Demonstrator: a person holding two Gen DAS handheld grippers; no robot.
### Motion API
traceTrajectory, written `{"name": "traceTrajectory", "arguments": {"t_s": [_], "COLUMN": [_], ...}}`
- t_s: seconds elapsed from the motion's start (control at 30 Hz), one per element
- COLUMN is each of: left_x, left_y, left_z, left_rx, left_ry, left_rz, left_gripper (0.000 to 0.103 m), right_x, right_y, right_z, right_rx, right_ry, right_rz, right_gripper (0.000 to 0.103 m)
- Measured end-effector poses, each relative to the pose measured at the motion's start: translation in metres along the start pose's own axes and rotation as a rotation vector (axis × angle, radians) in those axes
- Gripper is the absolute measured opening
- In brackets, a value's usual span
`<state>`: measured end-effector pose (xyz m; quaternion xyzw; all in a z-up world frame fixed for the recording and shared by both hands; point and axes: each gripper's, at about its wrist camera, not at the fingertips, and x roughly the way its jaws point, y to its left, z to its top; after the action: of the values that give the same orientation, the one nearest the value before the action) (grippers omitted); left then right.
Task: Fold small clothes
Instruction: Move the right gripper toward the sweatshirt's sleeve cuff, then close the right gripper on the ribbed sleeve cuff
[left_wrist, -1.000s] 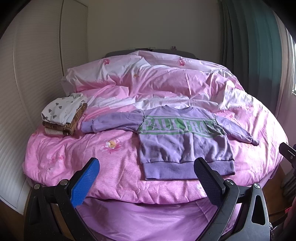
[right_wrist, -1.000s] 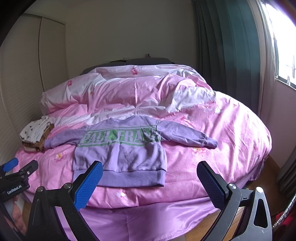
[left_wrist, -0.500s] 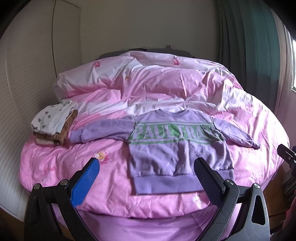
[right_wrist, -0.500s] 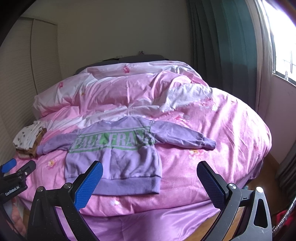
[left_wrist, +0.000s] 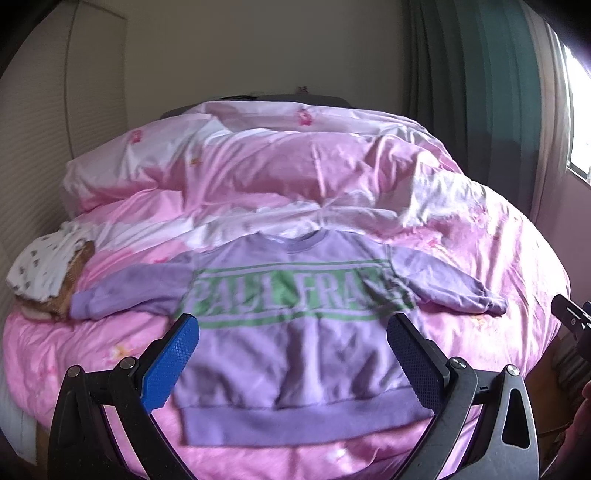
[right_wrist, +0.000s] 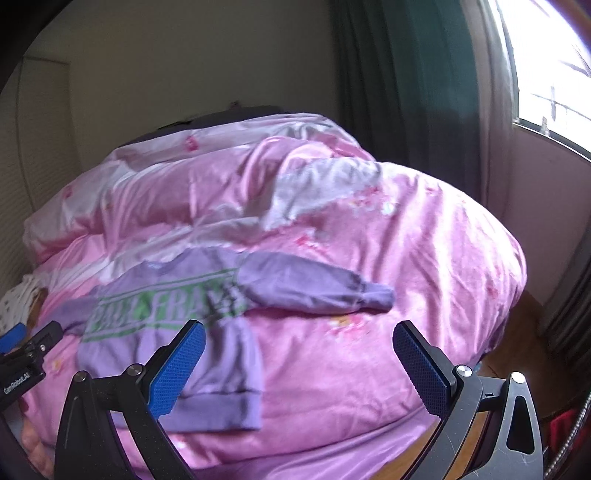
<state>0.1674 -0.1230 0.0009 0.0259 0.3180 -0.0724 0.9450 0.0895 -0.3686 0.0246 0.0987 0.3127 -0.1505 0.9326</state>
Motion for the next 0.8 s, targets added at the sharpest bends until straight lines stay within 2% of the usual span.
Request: {"name": "traceTrajectory", "arguments": {"t_s": [0.27, 0.33, 0.43, 0.5, 0.57, 0.67, 0.8], "left_x": [0.050, 0.062, 0.079, 0.090, 0.102, 0.123, 0.146], "left_y": [-0.066, -0.080, -0.101, -0.114, -0.127, -0.148, -0.169], "left_z": [0.017, 0.021, 0.026, 0.028, 0.031, 0.034, 0.035], "left_rx": [0.050, 0.059, 0.073, 0.077, 0.082, 0.098, 0.100], "left_ry": [0.002, -0.001, -0.005, -0.002, 0.000, 0.007, 0.007], "left_rz": [-0.038, -0.040, -0.034, -0.035, -0.039, -0.032, -0.024], "left_gripper": [0.103, 0.103, 0.103, 0.103, 0.103, 0.103, 0.103], "right_x": [0.029, 0.039, 0.059, 0.075, 0.094, 0.125, 0.170], "right_y": [-0.060, -0.074, -0.091, -0.103, -0.117, -0.138, -0.157], "right_z": [0.013, 0.017, 0.021, 0.023, 0.024, 0.024, 0.019], "right_rx": [0.100, 0.120, 0.140, 0.156, 0.194, 0.259, 0.300], "right_ry": [-0.054, -0.061, -0.047, -0.042, -0.021, 0.019, 0.101], "right_rz": [-0.081, -0.094, -0.097, -0.083, -0.058, -0.014, 0.023], "right_gripper": [0.100, 0.094, 0.079, 0.064, 0.059, 0.045, 0.041]}}
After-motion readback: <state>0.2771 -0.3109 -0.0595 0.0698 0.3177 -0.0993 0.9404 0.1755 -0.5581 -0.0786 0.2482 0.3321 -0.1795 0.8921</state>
